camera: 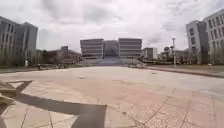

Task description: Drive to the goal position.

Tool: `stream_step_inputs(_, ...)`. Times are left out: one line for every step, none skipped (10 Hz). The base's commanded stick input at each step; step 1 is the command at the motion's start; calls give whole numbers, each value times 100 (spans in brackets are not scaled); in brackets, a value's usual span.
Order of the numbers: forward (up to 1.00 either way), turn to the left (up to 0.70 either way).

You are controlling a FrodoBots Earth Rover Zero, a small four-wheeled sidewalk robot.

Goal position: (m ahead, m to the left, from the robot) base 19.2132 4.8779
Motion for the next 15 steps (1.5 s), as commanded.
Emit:
stream_step_inputs(100,3)
stream_step_inputs(100,2)
stream_step_inputs(100,2)
stream_step_inputs(100,2)
stream_step_inputs(100,3)
stream_step_inputs(100,3)
stream_step_inputs(100,2)
stream_step_inputs(100,3)
stream_step_inputs(100,2)
stream_step_inputs(100,2)
stream_step_inputs(100,3)
stream_step_inputs(100,3)
stream_step_inputs(100,3)
stream_step_inputs(100,2)
stream_step_inputs(100,3)
